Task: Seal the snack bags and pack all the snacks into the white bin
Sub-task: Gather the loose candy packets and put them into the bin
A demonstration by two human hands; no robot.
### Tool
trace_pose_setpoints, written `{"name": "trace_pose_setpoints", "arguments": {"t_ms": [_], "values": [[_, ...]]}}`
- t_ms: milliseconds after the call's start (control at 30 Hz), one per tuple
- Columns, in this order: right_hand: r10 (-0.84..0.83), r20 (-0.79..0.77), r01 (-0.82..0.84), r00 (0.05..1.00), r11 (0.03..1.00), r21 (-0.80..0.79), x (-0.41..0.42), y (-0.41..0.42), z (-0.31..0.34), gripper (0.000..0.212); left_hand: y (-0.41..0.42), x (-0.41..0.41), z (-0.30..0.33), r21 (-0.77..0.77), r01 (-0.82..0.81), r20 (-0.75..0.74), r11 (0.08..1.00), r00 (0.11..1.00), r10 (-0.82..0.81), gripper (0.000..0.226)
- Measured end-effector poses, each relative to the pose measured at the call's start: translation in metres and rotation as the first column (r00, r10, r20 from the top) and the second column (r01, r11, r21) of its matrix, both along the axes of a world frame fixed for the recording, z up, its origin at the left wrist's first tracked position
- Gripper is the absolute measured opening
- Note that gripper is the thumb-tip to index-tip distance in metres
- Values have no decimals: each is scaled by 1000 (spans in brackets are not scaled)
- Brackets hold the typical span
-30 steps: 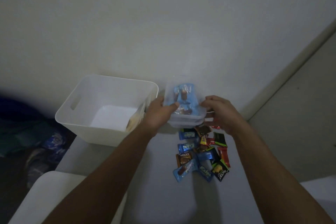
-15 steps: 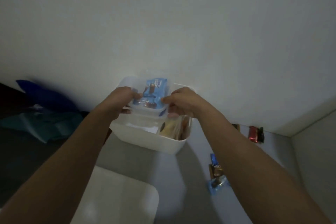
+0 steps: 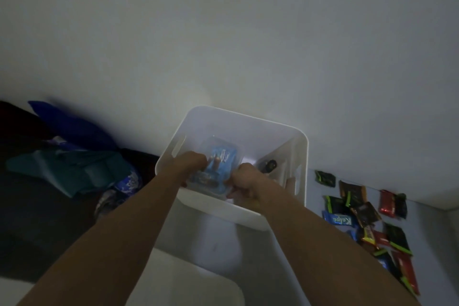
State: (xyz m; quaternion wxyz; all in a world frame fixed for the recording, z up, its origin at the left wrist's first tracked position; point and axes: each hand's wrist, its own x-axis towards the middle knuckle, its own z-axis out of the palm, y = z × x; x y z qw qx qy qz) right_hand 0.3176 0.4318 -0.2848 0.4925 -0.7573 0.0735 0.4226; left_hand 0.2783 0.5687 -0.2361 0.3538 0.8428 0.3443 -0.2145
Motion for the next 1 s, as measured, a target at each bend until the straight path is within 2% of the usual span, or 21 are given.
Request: {"name": "trace_pose_setpoints", "arguments": {"t_ms": [67,133,200,233,267,367,433,600,733,833,900,1000], "values": [[15,10,-15,1000,999,-36,0,0,-3,35,4,5,-4,76,35,118,996,992,-44,35],[22,19,-21,1000,999,-50,2,0,-5,34,7,6,-2,168,5,331,986,942,-61,39],[20,28,-19,999,999,-43,3,2,-4,34,11,6,4,316,-102,629,943,767,-127,37],[23,39,-21,999,999,-41,4,3,-4,34,13,5,7,379,-158,712,912,680,-179,37],[33,48,-31,998,999,-43,5,4,-3,34,16,5,6,407,-192,736,893,648,-196,40],[85,54,-83,995,996,-40,3,9,0,32,29,4,2,285,-149,664,947,743,-83,32],[135,27,-134,990,991,-29,0,12,3,28,34,3,-1,293,-109,586,950,806,-88,23],[170,26,-168,985,985,-43,-5,11,9,49,33,-1,-5,321,-62,566,945,813,-139,39],[120,143,-116,982,993,-35,0,-8,36,58,30,-1,-4,308,-41,573,950,806,-151,44],[49,225,-57,973,998,29,6,-38,67,54,15,6,6,388,-88,544,917,825,-152,51],[-11,275,-12,961,997,81,8,-69,89,44,-7,9,14,430,-90,574,898,796,-195,59],[-103,321,53,941,986,160,4,-125,113,32,-57,12,27,400,-12,688,916,664,-292,65]]}}
